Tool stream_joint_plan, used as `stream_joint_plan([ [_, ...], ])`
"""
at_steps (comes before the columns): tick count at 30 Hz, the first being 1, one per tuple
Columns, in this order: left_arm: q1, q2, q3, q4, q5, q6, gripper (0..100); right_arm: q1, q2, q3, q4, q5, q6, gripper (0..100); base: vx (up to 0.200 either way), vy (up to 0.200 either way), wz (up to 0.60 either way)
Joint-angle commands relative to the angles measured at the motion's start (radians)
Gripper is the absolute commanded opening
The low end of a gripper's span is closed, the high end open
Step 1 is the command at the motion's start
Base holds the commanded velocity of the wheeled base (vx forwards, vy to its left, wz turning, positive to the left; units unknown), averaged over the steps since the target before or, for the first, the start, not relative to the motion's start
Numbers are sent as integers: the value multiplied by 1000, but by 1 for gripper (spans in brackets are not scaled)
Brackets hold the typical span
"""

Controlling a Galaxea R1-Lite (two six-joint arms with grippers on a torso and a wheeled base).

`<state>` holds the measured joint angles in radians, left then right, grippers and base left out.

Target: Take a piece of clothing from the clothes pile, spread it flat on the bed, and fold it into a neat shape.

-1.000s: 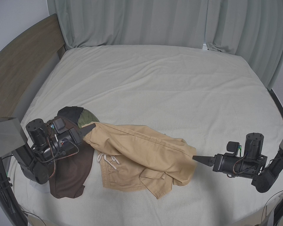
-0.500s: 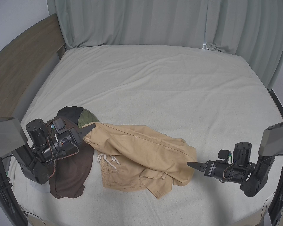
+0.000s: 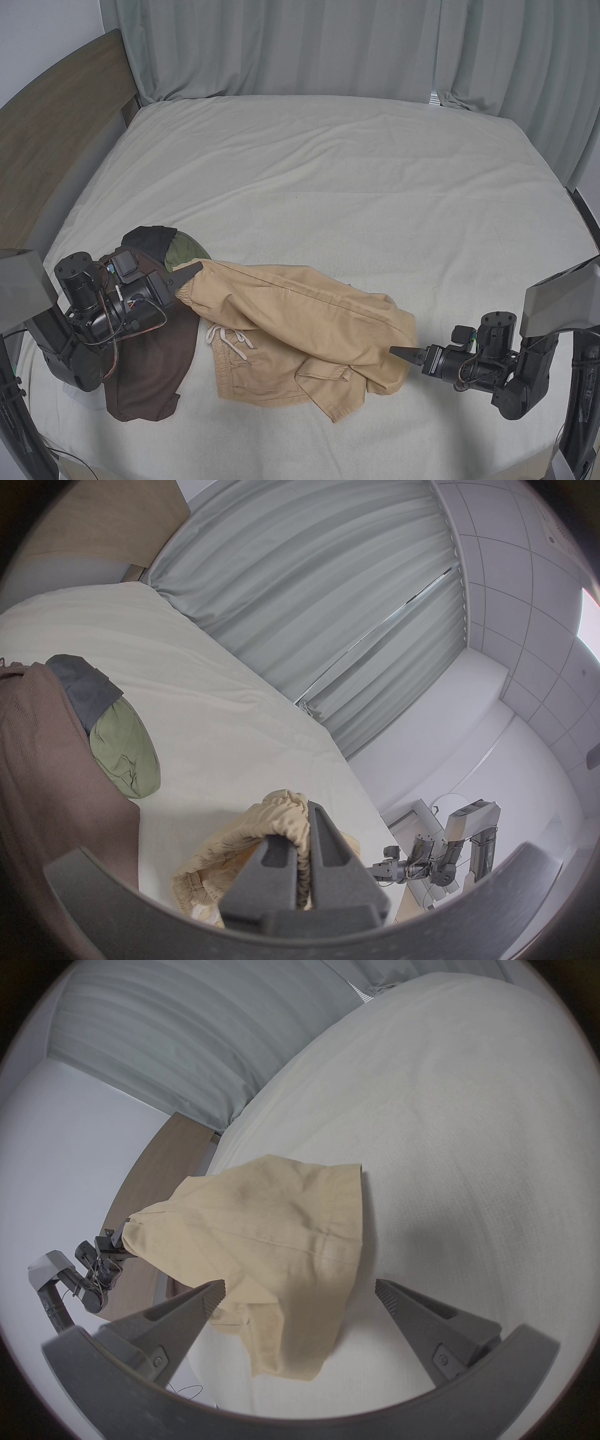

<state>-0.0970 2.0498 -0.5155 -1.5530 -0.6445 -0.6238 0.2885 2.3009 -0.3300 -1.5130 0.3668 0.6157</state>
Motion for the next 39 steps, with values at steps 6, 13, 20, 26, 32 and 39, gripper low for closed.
stream_joint_plan([
  [6,0,1,0,-4,0,-1,0,8,29,-47,-24,0,7,100,0,0,0],
  [13,0,6,-3,-4,0,-1,0,9,-40,-35,-24,6,35,100,0,0,0],
  [20,0,7,-3,-4,0,-1,0,35,-158,-11,-24,7,101,100,0,0,0],
  [26,0,7,-3,-4,0,-1,0,35,-185,-6,-24,12,111,100,0,0,0],
  [32,0,9,-4,-4,0,-1,0,21,-196,11,-26,52,127,100,0,0,0],
  [39,2,10,-6,-4,0,-2,0,23,-227,57,-26,104,124,100,0,0,0],
])
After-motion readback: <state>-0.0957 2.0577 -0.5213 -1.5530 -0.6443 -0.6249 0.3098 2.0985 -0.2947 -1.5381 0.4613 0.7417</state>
